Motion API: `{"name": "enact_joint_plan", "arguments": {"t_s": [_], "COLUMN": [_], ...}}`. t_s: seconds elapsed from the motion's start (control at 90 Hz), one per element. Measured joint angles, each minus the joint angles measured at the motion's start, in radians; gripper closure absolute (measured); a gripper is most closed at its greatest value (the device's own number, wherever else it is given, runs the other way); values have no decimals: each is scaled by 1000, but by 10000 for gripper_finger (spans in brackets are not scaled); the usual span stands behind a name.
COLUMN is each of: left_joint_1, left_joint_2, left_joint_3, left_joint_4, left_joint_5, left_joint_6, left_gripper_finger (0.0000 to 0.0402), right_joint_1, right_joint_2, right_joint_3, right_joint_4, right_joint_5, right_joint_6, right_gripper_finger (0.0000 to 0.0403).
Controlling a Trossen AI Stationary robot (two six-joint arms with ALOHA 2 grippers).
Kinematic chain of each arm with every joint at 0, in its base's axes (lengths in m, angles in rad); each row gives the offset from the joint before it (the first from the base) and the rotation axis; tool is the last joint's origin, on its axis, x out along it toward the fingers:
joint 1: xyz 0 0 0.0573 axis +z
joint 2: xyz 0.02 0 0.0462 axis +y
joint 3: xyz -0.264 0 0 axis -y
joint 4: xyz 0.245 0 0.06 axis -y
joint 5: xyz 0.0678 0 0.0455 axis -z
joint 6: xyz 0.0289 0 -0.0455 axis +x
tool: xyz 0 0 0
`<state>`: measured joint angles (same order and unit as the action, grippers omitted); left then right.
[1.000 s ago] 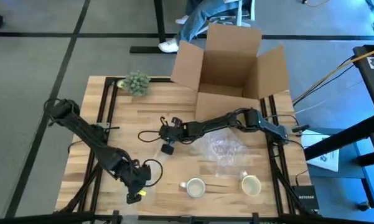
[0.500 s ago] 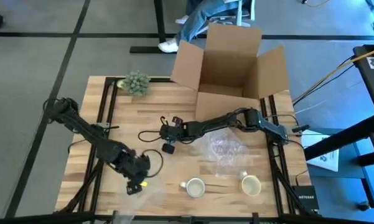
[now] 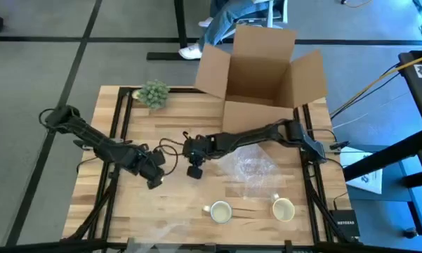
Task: Wrap mug
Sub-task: Wrap the red patterned mug with the bubble wrap
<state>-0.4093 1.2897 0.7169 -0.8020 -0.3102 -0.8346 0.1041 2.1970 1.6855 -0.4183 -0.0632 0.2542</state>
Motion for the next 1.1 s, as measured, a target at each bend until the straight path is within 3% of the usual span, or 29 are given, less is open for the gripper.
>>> {"name": "enact_joint_plan", "arguments": {"t_s": [0.156,0.289,0.5,0.756,1.1], "left_joint_1": [126,227,375,469,564], "left_joint_2": [-9,-10,-10,-10,-8], "left_joint_3": [-174,-253,-291,-292,-295], "left_joint_4": [239,354,349,350,372], "left_joint_5": [-20,-82,-213,-234,-263], "left_joint_6": [69,111,146,155,147], "left_gripper_finger": [214,214,214,214,214], "right_joint_1": [81,136,182,208,210], "right_joint_2": [0,11,11,52,87], "right_joint_3": [0,-12,-19,-19,-19], "right_joint_4": [31,88,191,271,251], "right_joint_5": [-23,36,124,121,107], "right_joint_6": [-20,-26,-25,-16,-4], "right_gripper_finger": [403,403,403,403,403]}}
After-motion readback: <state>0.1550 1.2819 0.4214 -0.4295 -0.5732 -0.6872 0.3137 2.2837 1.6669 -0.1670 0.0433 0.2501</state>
